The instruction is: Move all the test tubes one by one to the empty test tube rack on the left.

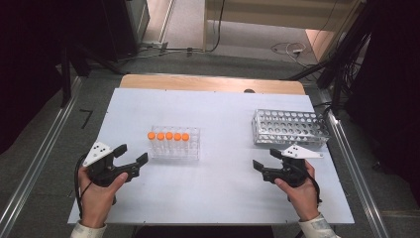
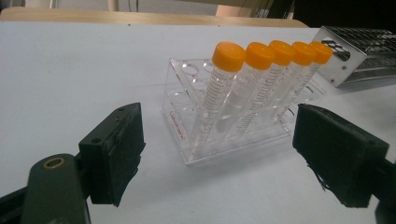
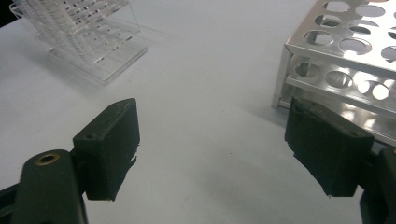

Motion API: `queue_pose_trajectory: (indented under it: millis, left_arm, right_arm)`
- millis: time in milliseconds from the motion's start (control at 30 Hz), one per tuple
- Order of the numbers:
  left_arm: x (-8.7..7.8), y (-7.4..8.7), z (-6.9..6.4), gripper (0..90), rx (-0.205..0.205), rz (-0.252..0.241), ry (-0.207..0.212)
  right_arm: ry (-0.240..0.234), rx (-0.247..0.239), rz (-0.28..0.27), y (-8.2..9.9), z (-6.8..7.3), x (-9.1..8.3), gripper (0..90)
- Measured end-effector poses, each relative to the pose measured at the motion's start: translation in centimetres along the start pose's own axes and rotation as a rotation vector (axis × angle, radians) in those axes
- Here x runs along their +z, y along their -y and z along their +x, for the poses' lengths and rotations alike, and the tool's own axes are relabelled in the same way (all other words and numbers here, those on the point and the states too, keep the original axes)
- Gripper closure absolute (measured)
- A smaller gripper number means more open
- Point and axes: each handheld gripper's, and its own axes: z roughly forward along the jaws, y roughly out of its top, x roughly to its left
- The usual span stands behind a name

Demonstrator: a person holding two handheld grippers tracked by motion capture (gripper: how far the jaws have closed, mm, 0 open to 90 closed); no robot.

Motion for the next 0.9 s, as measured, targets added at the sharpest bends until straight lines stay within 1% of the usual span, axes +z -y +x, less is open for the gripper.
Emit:
queue_pose_trajectory:
  millis: [567,733,900]
  left_arm:
    - [-0.4,0.7,1.3,16.9,-0.013,0.005,-0.046]
    - [-0.5,1.0,1.7,16.9,-0.022,0.001,-0.062]
    - [-0.6,1.3,2.2,16.9,-0.031,0.007,-0.08]
  right_arm:
    - [0.07,0.038,-0.014,1.4,-2.5,-2.2,16.8]
    - [0.091,0.06,-0.016,1.8,-3.4,-2.9,16.8]
    - [0.123,0.089,-0.02,2.5,-4.4,-3.8,16.8]
